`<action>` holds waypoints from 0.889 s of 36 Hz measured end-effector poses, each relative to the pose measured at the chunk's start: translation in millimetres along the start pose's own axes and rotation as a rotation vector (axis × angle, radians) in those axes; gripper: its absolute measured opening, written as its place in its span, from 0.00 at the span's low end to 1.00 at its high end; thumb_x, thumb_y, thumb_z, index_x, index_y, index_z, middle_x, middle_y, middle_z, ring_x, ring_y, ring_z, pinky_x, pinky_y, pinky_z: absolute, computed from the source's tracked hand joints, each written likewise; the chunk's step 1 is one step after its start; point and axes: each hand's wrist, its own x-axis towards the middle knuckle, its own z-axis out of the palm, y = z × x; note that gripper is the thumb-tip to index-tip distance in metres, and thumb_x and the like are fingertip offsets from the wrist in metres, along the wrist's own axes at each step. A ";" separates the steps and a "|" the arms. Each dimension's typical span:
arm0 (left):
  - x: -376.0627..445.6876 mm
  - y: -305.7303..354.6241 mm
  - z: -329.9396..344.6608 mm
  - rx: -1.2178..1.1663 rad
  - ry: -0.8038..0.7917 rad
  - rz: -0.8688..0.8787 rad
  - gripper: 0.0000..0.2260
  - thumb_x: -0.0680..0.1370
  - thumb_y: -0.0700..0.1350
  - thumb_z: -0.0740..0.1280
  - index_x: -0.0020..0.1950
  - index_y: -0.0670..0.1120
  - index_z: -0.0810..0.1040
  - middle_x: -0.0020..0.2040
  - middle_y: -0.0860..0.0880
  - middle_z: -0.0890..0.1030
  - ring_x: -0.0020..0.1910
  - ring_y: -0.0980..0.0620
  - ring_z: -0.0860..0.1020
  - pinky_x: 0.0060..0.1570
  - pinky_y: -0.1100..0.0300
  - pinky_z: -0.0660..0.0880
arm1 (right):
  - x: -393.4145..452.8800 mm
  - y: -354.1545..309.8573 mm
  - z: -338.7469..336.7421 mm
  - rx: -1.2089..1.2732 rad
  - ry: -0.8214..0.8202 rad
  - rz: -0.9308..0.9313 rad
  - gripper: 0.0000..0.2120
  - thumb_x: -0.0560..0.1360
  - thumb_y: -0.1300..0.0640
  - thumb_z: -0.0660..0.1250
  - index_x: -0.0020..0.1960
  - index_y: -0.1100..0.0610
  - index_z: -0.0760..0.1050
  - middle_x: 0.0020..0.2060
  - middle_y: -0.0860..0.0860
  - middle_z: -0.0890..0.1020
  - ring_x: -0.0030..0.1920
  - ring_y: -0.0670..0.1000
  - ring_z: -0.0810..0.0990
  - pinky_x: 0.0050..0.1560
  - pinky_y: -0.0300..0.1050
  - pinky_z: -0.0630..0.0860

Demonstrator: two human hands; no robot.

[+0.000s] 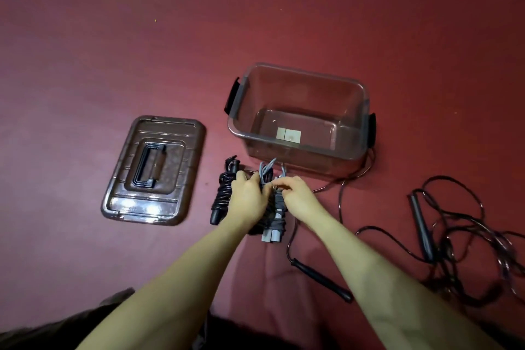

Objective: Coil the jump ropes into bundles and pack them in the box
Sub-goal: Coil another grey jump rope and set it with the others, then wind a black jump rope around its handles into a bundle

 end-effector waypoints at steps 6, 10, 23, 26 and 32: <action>-1.6 2.7 -2.8 0.088 0.035 0.013 0.19 0.80 0.50 0.60 0.65 0.39 0.68 0.61 0.39 0.70 0.60 0.39 0.67 0.61 0.50 0.65 | 3.4 11.8 4.0 -0.068 0.006 -0.002 0.22 0.74 0.71 0.54 0.59 0.55 0.79 0.47 0.55 0.72 0.41 0.49 0.73 0.42 0.36 0.69; -10.9 8.7 -6.3 0.135 0.098 0.091 0.16 0.80 0.49 0.61 0.60 0.38 0.71 0.59 0.40 0.70 0.58 0.41 0.66 0.59 0.52 0.63 | -4.8 10.6 -4.1 -0.020 0.076 -0.020 0.16 0.75 0.70 0.57 0.55 0.60 0.79 0.53 0.59 0.76 0.55 0.55 0.76 0.53 0.36 0.67; -46.0 98.1 23.3 0.043 -0.141 0.364 0.08 0.78 0.41 0.60 0.50 0.38 0.75 0.50 0.41 0.75 0.51 0.41 0.74 0.52 0.51 0.71 | -63.7 45.6 -88.5 0.158 0.428 0.043 0.11 0.73 0.71 0.61 0.43 0.60 0.79 0.39 0.52 0.80 0.38 0.48 0.74 0.43 0.38 0.67; -53.9 123.5 38.1 0.070 -0.200 0.410 0.08 0.78 0.41 0.60 0.48 0.38 0.74 0.49 0.41 0.74 0.50 0.40 0.74 0.50 0.51 0.70 | -79.3 63.9 -108.7 0.151 0.525 0.093 0.12 0.72 0.72 0.61 0.43 0.59 0.78 0.40 0.53 0.80 0.42 0.50 0.76 0.44 0.38 0.68; -53.8 167.3 68.5 0.107 -0.245 0.496 0.09 0.79 0.42 0.60 0.52 0.39 0.77 0.52 0.41 0.76 0.52 0.40 0.75 0.52 0.50 0.72 | -98.9 99.6 -148.2 -0.099 0.666 0.179 0.18 0.70 0.72 0.58 0.53 0.60 0.79 0.52 0.57 0.77 0.54 0.58 0.75 0.53 0.45 0.69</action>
